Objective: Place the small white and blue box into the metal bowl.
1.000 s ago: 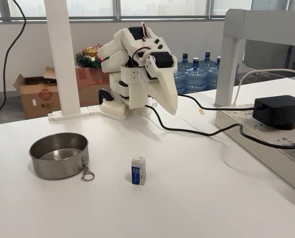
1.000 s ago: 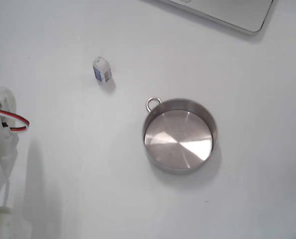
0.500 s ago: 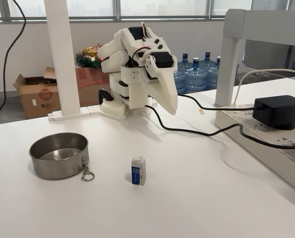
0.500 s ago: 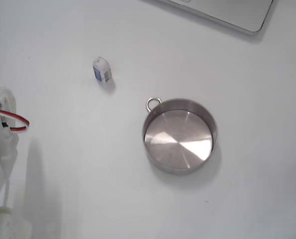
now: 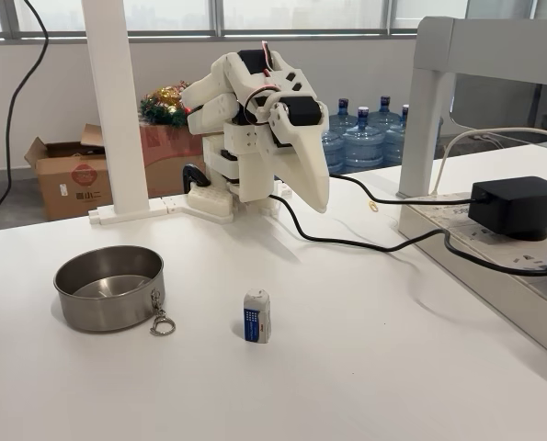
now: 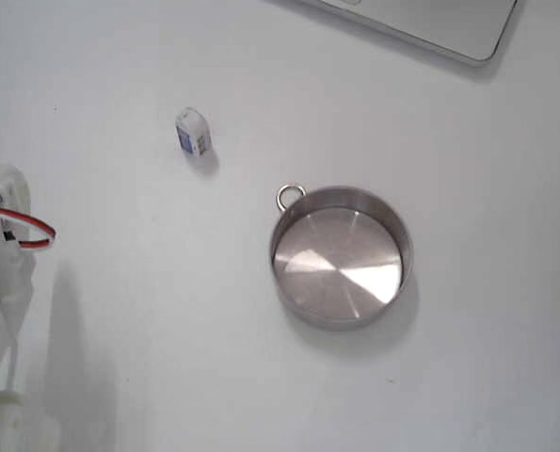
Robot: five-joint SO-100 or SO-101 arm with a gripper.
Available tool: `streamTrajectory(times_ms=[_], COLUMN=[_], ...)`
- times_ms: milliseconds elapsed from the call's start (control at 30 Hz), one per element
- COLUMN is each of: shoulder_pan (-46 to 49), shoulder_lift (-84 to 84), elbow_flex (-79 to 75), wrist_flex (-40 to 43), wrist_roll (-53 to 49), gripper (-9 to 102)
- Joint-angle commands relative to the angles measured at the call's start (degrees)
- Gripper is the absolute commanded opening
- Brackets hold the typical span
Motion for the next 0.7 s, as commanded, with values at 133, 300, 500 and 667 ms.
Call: streamTrajectory(times_ms=[133, 300, 500, 667], shoulder_pan=[0.53, 0.62, 3.52, 6.42], shoulder_lift=[-1.14, -12.04, -30.15, -42.80], elbow_flex=[2.11, 0.70, -6.24, -8.26], wrist_flex=[0.18, -10.55, -32.17, -49.75], wrist_roll=[-0.88, -0.44, -0.35, -1.41], gripper=[-3, -3, -3, -3])
